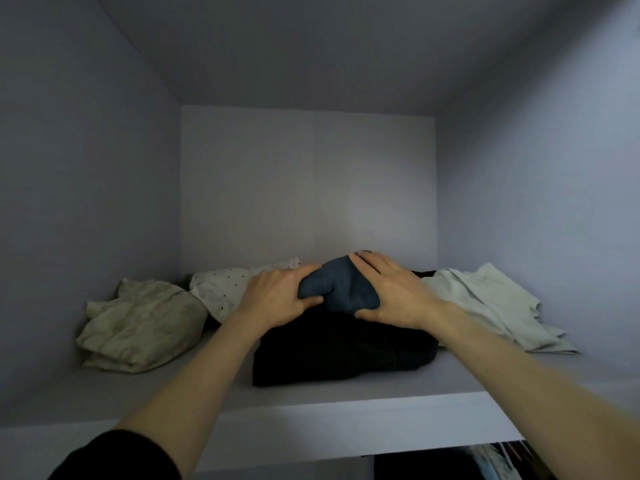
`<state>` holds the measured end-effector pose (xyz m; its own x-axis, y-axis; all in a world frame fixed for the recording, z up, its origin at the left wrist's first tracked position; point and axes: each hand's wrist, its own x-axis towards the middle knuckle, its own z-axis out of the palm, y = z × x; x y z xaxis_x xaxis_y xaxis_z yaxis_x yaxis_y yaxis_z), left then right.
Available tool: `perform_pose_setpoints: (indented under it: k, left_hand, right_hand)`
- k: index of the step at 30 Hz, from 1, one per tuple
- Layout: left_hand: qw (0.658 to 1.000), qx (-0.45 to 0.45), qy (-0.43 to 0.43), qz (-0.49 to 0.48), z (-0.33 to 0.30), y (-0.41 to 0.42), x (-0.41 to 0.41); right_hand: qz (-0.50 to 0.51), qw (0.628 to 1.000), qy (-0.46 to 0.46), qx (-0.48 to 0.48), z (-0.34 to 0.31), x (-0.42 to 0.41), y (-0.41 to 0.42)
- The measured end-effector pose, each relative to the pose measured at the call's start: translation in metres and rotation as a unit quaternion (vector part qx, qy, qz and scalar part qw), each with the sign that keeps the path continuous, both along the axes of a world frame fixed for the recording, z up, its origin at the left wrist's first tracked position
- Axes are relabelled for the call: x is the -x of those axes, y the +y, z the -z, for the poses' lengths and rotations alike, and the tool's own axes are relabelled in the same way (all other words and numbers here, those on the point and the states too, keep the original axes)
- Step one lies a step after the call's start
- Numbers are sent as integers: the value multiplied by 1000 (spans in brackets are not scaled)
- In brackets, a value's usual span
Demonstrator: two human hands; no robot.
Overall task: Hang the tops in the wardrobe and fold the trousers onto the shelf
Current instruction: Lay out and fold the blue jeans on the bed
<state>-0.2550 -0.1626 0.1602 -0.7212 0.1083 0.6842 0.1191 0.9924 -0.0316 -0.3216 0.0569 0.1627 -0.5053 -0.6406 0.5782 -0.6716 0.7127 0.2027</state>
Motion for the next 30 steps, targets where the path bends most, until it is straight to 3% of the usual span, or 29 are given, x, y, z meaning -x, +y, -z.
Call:
perform_pose_setpoints:
  k: [4,7,10,12,15,18,20,25,30]
  left_hand:
    - [999,-17,-1,31,2,-3,-7]
    - [999,26,-13,31,9,-1,-14]
    - [996,77,-39,35,6,0,-18]
    - [998,35,-25,53,2,3,-19]
    - [1000,-8,-12,20,7,14,-11]
    - [998,23,-22,-46,27,20,-3]
    - [996,49,-30,-70,36,18,-1]
    - [990,17,-111,-89,28,27,-8]
    - [997,-42,-12,-66,43,55,-42]
  right_hand:
    - [11,996,82,-21,-20,2,0]
    - [-15,993,115,-6,-12,1,5]
    - [-23,997,74,-21,-8,-1,12]
    - [-45,999,-4,-10,-22,-4,16]
    - [-94,987,-99,80,-34,-3,5]
    - [-57,995,-87,7,5,3,-17]
    - [-31,992,-119,27,28,5,-21]
    - [10,992,-127,-6,21,7,-21]
    - [-48,984,-156,67,32,-21,-4]
